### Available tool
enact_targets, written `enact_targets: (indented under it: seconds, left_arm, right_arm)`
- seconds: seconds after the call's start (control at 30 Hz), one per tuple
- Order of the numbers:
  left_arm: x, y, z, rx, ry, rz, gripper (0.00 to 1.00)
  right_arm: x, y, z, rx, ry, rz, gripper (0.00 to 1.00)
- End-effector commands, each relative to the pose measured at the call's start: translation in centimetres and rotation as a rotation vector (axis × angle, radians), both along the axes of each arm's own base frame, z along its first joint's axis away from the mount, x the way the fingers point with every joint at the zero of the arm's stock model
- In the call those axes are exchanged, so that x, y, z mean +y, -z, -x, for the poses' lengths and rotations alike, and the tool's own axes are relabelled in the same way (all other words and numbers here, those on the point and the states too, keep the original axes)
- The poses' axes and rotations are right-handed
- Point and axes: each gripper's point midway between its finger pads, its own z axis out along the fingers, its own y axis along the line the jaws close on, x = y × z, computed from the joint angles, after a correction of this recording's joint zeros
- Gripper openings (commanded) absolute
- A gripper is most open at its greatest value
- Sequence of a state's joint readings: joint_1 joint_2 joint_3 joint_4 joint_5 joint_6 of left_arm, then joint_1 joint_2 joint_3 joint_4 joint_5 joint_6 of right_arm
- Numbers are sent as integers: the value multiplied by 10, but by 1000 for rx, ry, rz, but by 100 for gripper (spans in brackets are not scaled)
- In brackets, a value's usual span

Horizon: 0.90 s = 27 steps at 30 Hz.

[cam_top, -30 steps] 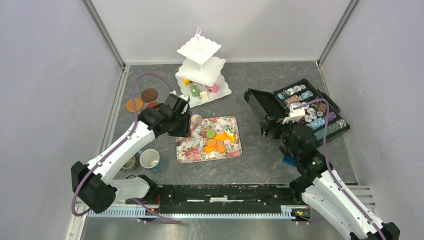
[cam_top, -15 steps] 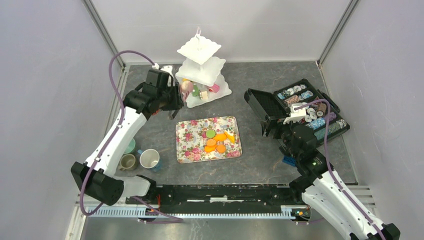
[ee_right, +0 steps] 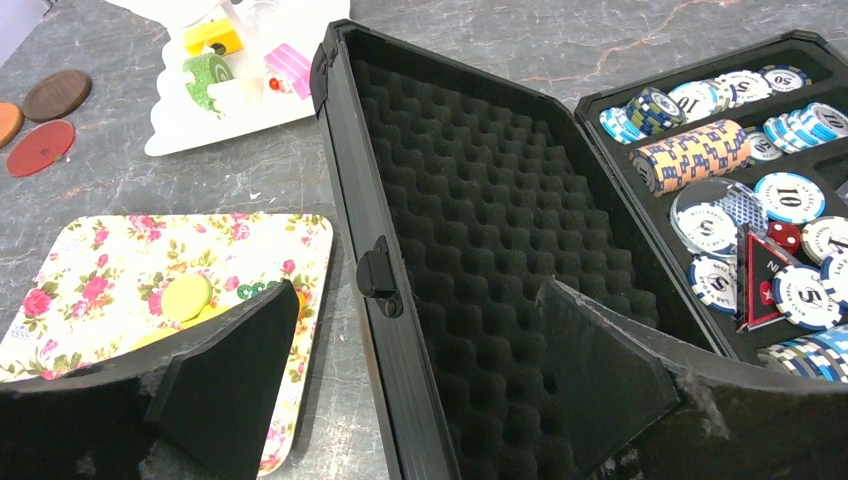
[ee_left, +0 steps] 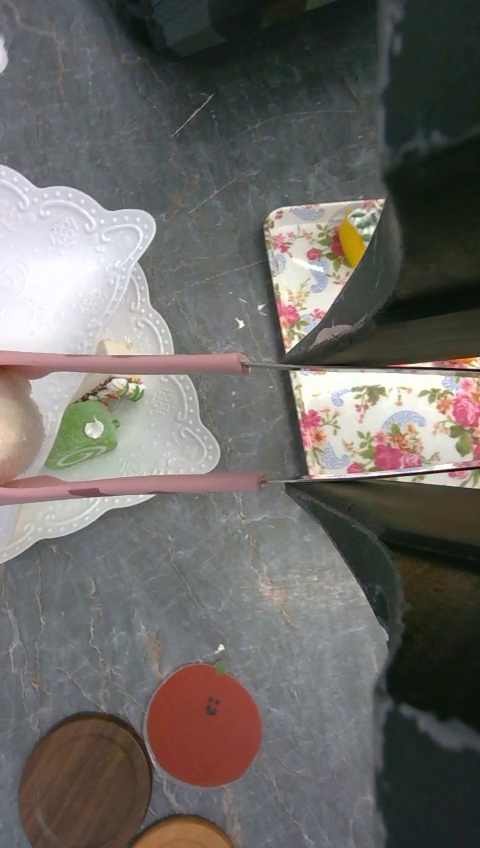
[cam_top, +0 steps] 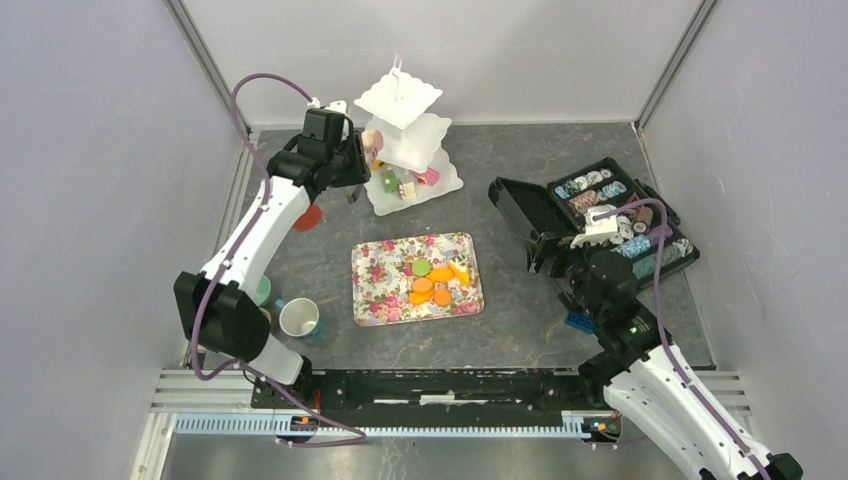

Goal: Serve the afternoon tea

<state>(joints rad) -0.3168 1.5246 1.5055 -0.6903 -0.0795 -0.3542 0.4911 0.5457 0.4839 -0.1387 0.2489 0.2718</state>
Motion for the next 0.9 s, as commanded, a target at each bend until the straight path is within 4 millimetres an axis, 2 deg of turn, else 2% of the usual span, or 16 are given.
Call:
enact_targets:
  seconds: [0.0,0.33,0.5,0.87]
  left_arm:
    - [-5,-35,-32,-146,-5,25,32]
    - [-9,-24,-48,-103,-7,1,37]
    - [-8,-16,-50,-76,-5,-21,43]
    - [-8,-12,-45,-53,3,-24,49]
  right_arm:
    - [-5,-28,-1,-66,25,-18,98]
    - [-7,-30,2,-68,29,-19,98]
    - [-6,-28,2,-65,26,-21,98]
    - [-5,-26,1,-58,25,-25,98]
